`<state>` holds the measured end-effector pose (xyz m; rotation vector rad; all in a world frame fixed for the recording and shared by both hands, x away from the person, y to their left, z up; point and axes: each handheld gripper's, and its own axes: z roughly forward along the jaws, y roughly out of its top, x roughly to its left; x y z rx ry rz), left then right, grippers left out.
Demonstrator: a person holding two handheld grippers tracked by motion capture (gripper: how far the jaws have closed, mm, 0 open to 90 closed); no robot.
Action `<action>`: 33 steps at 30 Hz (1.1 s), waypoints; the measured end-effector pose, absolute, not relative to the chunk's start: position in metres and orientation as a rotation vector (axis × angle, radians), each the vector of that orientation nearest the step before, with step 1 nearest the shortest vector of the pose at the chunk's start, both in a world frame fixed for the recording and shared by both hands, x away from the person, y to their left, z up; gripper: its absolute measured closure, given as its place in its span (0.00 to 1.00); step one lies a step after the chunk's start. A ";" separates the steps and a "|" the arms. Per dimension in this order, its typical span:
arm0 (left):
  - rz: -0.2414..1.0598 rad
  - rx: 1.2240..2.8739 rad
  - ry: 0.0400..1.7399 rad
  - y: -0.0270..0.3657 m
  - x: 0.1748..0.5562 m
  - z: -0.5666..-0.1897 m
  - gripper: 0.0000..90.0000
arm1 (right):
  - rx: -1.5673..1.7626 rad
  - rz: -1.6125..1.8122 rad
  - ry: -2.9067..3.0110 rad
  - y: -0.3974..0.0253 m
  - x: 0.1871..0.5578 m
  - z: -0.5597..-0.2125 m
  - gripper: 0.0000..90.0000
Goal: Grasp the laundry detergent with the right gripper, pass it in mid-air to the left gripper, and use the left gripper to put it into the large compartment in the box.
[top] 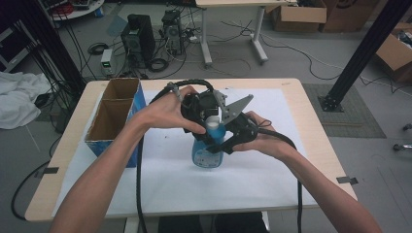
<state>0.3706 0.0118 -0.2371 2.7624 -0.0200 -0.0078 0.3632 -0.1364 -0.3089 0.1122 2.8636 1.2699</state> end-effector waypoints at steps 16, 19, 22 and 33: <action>0.027 2.785 -0.019 0.009 0.369 -0.242 0.42 | 0.079 1.303 2.818 -0.139 0.364 -0.321 0.49; 0.031 2.785 -0.017 0.009 0.368 -0.241 0.42 | 0.077 1.288 2.824 -0.138 0.364 -0.322 0.47; 0.033 2.765 -0.007 0.009 0.367 -0.240 0.42 | 0.072 1.279 2.836 -0.136 0.363 -0.325 0.43; 0.014 2.789 -0.018 0.009 0.367 -0.242 0.42 | 0.063 1.327 2.821 -0.137 0.361 -0.322 0.36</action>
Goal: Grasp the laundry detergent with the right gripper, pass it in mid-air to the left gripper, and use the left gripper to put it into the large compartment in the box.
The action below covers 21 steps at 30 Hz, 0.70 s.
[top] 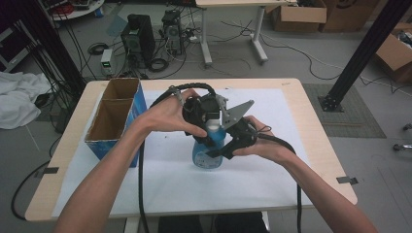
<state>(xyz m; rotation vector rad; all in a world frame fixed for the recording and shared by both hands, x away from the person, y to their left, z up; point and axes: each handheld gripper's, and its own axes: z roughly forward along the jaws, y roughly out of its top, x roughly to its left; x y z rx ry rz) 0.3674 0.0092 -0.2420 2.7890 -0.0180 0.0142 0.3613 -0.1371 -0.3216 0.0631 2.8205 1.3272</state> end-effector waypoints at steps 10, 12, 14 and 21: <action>0.010 2.786 -0.015 0.010 0.367 -0.242 0.42 | 0.089 1.341 2.824 -0.140 0.362 -0.321 0.33; 0.008 2.785 -0.014 0.010 0.367 -0.241 0.42 | 0.094 1.342 2.828 -0.141 0.361 -0.321 0.33; 0.005 2.785 -0.003 0.010 0.367 -0.241 0.42 | 0.095 1.342 2.828 -0.141 0.361 -0.321 0.33; 0.006 2.788 0.007 0.013 0.367 -0.240 0.42 | 0.098 1.323 2.854 -0.142 0.362 -0.322 0.30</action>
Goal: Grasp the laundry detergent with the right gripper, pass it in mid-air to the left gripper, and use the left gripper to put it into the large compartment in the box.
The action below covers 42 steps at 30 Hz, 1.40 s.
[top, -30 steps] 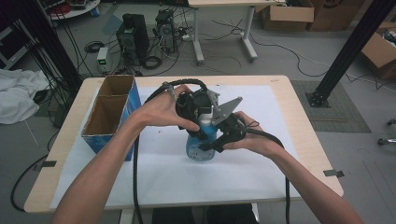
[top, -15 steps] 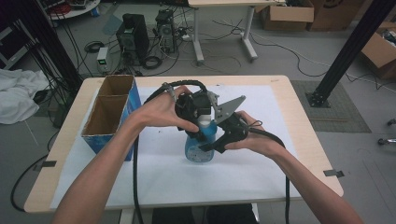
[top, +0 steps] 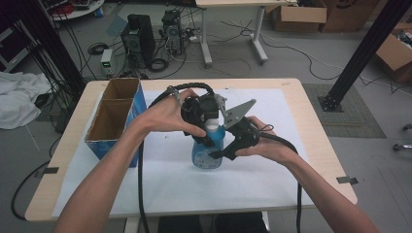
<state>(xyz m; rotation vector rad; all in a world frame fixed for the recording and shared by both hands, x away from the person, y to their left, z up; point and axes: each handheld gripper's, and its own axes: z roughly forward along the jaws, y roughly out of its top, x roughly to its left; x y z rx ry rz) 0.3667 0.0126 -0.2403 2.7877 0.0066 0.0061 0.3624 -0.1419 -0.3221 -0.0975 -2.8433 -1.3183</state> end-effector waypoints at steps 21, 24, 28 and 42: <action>0.010 2.774 0.164 0.030 0.371 -0.230 0.42 | -0.198 -1.166 -2.892 -0.175 0.365 -0.312 0.17; 0.012 2.779 0.224 0.034 0.373 -0.226 0.42 | -0.266 -1.136 -2.927 -0.186 0.366 -0.308 0.17; 0.031 2.797 0.305 0.038 0.376 -0.219 0.42 | -0.357 -1.126 -2.915 -0.201 0.368 -0.304 0.17; 0.098 2.773 0.603 0.057 0.389 -0.183 0.42 | -0.794 -0.931 -2.989 -0.251 0.380 -0.296 0.17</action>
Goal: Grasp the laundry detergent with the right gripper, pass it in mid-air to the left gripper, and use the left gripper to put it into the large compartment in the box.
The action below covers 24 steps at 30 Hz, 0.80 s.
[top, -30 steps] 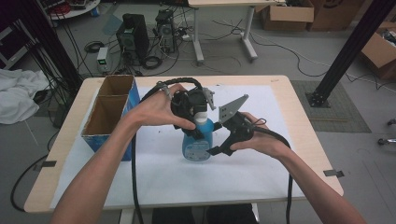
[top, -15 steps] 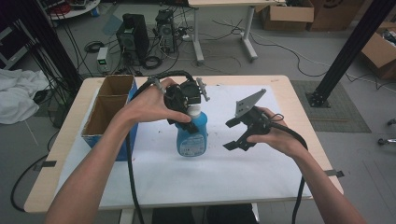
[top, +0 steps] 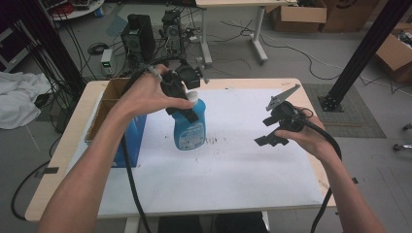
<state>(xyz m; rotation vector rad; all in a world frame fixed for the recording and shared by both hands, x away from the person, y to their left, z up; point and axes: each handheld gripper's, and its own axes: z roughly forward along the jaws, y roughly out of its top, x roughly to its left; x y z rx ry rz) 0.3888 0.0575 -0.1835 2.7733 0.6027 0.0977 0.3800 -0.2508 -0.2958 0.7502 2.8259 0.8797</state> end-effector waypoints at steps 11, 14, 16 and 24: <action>0.123 2.674 0.979 0.091 0.403 -0.163 0.42 | 0.885 0.538 2.763 -0.264 0.389 -0.306 0.20; 0.133 2.645 1.061 0.101 0.405 -0.156 0.42 | 0.903 0.496 2.753 -0.265 0.390 -0.309 0.20; 0.139 2.633 1.114 0.108 0.405 -0.150 0.42 | 0.897 0.484 2.753 -0.265 0.390 -0.311 0.20; 0.208 2.542 1.338 0.139 0.408 -0.134 0.42 | 0.905 0.473 2.755 -0.263 0.392 -0.312 0.20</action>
